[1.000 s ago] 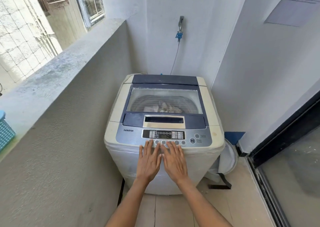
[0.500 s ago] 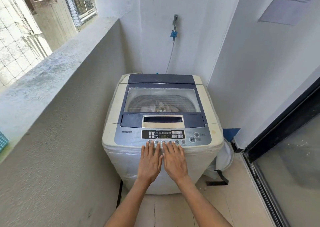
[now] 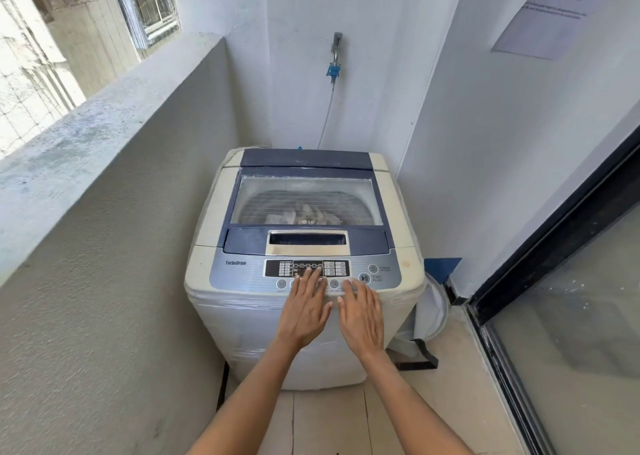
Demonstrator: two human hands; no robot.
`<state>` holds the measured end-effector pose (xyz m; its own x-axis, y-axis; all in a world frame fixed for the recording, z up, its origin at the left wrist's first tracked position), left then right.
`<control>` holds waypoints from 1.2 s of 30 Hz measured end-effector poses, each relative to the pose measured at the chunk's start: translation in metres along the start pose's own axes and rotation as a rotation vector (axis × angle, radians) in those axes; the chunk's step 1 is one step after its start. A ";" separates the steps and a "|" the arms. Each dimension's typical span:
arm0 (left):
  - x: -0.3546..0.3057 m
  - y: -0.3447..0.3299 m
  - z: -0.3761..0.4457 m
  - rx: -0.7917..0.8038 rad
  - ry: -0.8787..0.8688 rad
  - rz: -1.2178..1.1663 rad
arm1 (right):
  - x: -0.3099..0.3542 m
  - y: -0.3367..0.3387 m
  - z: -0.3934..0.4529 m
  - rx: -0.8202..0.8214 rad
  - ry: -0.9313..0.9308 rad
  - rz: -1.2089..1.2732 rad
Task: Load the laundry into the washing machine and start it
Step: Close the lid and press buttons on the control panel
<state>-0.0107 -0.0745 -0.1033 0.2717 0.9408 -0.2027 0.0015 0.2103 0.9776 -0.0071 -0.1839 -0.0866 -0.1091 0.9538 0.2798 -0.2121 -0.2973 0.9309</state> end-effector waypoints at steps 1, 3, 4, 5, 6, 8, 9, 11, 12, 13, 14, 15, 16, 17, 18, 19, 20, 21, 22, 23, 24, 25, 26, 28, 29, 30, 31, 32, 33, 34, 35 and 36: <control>-0.008 0.000 0.004 0.011 -0.034 -0.002 | -0.010 0.001 0.002 0.006 -0.017 -0.016; -0.021 -0.001 0.010 0.028 -0.071 0.005 | -0.029 0.005 0.006 0.008 -0.053 -0.028; -0.026 -0.002 0.013 0.041 -0.080 0.013 | -0.037 0.007 0.008 -0.003 -0.060 -0.024; -0.029 -0.004 0.016 0.056 -0.083 0.018 | -0.043 0.010 0.010 -0.019 -0.057 -0.020; -0.032 -0.005 0.019 0.058 -0.087 0.024 | -0.049 0.012 0.012 -0.035 -0.046 -0.018; -0.035 -0.002 0.024 0.033 -0.082 0.043 | -0.055 0.017 0.016 -0.061 -0.007 -0.026; -0.035 -0.001 0.026 0.020 -0.073 0.052 | -0.056 0.020 0.018 -0.069 0.013 -0.038; -0.039 0.003 0.030 -0.005 -0.091 0.086 | -0.052 0.026 0.022 -0.085 0.046 -0.047; -0.042 0.006 0.033 -0.019 -0.109 0.108 | -0.049 0.030 0.024 -0.103 0.061 -0.044; -0.044 0.009 0.035 -0.033 -0.118 0.126 | -0.046 0.034 0.026 -0.120 0.067 -0.043; -0.046 0.012 0.038 -0.043 -0.119 0.139 | -0.044 0.038 0.029 -0.135 0.068 -0.047; -0.047 0.013 0.039 -0.051 -0.115 0.152 | -0.043 0.040 0.033 -0.133 0.067 -0.056; -0.048 0.013 0.041 -0.052 -0.108 0.165 | -0.042 0.040 0.036 -0.119 0.072 -0.066; -0.048 0.012 0.041 -0.054 -0.104 0.180 | -0.042 0.038 0.039 -0.090 0.081 -0.080; -0.049 0.010 0.041 -0.057 -0.105 0.197 | -0.042 0.035 0.040 -0.060 0.099 -0.091; -0.050 0.009 0.041 -0.064 -0.111 0.212 | -0.043 0.033 0.040 -0.041 0.120 -0.104; -0.050 0.008 0.040 -0.073 -0.115 0.223 | -0.043 0.031 0.039 -0.032 0.144 -0.114; -0.049 0.008 0.040 -0.084 -0.118 0.230 | -0.043 0.029 0.038 -0.028 0.161 -0.128; -0.049 0.009 0.040 -0.095 -0.122 0.234 | -0.043 0.028 0.037 -0.026 0.172 -0.139; -0.048 0.009 0.040 -0.106 -0.128 0.240 | -0.042 0.027 0.037 -0.026 0.172 -0.153; -0.048 0.009 0.040 -0.114 -0.131 0.245 | -0.041 0.027 0.038 -0.028 0.171 -0.164; -0.048 0.009 0.040 -0.124 -0.134 0.249 | -0.040 0.028 0.039 -0.032 0.170 -0.176; -0.048 0.009 0.039 -0.132 -0.132 0.250 | -0.038 0.029 0.039 -0.040 0.173 -0.190; -0.049 0.008 0.040 -0.144 -0.129 0.240 | -0.036 0.031 0.038 -0.049 0.200 -0.225; -0.048 0.007 0.041 -0.148 -0.126 0.237 | -0.035 0.031 0.037 -0.050 0.218 -0.239; -0.048 0.007 0.041 -0.154 -0.125 0.238 | -0.035 0.031 0.037 -0.052 0.232 -0.250; -0.048 0.007 0.042 -0.163 -0.126 0.240 | -0.034 0.031 0.037 -0.051 0.237 -0.256; -0.049 0.007 0.042 -0.168 -0.129 0.241 | -0.034 0.031 0.037 -0.051 0.239 -0.263; -0.049 0.007 0.042 -0.172 -0.133 0.241 | -0.033 0.031 0.038 -0.053 0.240 -0.272; -0.049 0.007 0.042 -0.179 -0.136 0.242 | -0.031 0.031 0.039 -0.058 0.242 -0.286; -0.049 0.008 0.042 -0.189 -0.139 0.245 | -0.029 0.032 0.040 -0.060 0.244 -0.298; -0.050 0.009 0.042 -0.200 -0.141 0.250 | -0.028 0.031 0.040 -0.060 0.247 -0.309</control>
<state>0.0164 -0.1306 -0.0822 0.3699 0.9268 0.0645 -0.2664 0.0393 0.9631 0.0285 -0.2185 -0.0561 -0.2596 0.9621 -0.0830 -0.3268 -0.0066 0.9451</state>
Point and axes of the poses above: each hand's wrist, its own z-axis towards the middle knuckle, its own y-axis out of the back of the hand, x = y × z, the point moved 10 cm from there along z, towards the middle knuckle, and after that the axes turned 9 degrees about -y, right-handed, at the moved point
